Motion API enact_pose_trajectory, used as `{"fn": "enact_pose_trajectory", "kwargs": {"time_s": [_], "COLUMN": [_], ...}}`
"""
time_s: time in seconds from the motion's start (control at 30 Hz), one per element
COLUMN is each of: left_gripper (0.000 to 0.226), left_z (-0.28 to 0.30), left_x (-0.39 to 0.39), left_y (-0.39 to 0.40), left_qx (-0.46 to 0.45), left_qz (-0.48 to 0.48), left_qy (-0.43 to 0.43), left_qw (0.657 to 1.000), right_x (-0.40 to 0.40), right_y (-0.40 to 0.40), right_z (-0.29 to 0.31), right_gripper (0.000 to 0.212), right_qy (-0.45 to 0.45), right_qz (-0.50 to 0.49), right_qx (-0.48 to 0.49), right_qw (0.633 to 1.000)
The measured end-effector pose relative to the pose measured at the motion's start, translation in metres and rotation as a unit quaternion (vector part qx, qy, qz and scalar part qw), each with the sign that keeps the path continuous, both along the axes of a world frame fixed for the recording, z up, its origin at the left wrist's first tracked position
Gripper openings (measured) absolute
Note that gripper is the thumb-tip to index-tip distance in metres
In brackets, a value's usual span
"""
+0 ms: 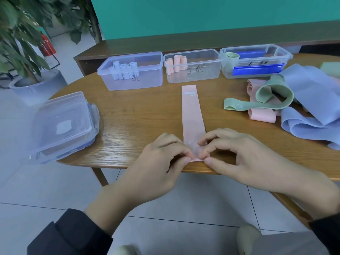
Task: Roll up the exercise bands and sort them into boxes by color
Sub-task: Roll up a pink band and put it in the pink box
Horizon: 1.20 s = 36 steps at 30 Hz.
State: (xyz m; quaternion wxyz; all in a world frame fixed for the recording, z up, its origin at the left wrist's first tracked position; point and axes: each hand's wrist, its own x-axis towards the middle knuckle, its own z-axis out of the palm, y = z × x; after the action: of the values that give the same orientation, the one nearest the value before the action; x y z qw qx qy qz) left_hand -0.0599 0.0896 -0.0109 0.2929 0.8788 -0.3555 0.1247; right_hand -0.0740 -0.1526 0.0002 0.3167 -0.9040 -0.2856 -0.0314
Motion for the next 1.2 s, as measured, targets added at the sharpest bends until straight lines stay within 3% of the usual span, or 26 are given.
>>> {"fn": "enact_pose_trajectory", "kwargs": {"time_s": [0.3,0.57,1.0,1.2], "left_gripper": [0.005,0.012,0.012,0.012], "left_z": [0.004,0.003,-0.012,-0.012], "left_x": [0.0,0.004,0.001,0.0], "left_y": [-0.007,-0.014,-0.008,-0.011], "left_qx": [-0.041,-0.067,-0.047,-0.043], "left_qz": [0.057,0.098,0.014,0.037], "left_qy": [0.066,0.071,-0.076,-0.077], "left_qw": [0.995,0.99,0.996,0.995], "right_x": [0.003,0.008,0.009,0.005], "right_y": [0.01,0.016,0.019,0.023], "right_z": [-0.001,0.004,-0.001,-0.004], "right_gripper": [0.005,0.015,0.015,0.01], "right_qy": [0.008,0.026,0.019,-0.001], "right_qz": [-0.06,-0.105,-0.131,-0.157], "right_qx": [0.035,0.031,0.017,0.012], "right_qw": [0.998,0.994,0.991,0.987]}}
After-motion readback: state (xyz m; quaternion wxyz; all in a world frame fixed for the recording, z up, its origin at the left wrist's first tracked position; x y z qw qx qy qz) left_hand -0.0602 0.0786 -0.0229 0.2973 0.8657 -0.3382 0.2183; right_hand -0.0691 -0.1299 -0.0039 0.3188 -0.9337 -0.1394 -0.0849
